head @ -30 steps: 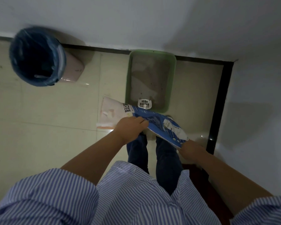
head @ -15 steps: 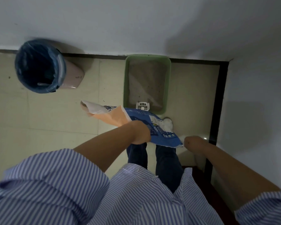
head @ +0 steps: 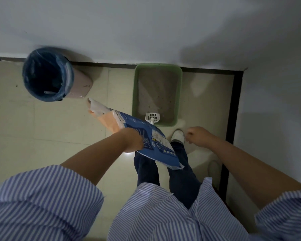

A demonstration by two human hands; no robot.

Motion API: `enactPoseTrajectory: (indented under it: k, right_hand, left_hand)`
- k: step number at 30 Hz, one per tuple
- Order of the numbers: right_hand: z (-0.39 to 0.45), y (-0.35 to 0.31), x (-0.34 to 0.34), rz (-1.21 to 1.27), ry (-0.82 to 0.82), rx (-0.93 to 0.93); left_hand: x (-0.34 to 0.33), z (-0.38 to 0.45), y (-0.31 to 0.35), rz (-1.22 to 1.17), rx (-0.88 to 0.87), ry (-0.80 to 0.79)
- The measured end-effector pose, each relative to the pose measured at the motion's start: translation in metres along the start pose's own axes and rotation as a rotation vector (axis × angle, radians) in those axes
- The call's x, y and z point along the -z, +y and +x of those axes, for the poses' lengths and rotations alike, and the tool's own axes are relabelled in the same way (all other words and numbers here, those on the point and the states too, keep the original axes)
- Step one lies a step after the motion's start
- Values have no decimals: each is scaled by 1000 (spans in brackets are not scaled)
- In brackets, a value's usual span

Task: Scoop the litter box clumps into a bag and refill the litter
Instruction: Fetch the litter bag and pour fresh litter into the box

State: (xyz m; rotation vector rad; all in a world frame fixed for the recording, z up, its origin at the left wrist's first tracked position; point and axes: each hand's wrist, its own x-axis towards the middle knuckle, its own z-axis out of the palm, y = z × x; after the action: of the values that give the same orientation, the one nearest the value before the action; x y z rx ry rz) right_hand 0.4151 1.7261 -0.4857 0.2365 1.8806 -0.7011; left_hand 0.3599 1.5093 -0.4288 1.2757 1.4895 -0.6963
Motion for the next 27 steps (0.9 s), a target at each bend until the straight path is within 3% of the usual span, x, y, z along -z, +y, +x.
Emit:
enactPoseTrajectory:
  k: [9, 17, 20, 23, 27]
  right_hand:
    - [-2, -19, 30, -71, 114, 116]
    - [-1, -109, 68, -255, 395, 511]
    - [7, -142, 78, -463, 469, 622]
    - [15, -163, 81, -720, 353, 574]
    - [13, -160, 65, -732, 109, 490]
  left_hand:
    - [3, -12, 2, 83, -34, -29]
    - [9, -42, 23, 104, -96, -73]
    - [5, -54, 31, 90, -101, -49]
    - [-2, -66, 41, 97, -139, -48]
    - [-21, -76, 49, 8, -110, 44]
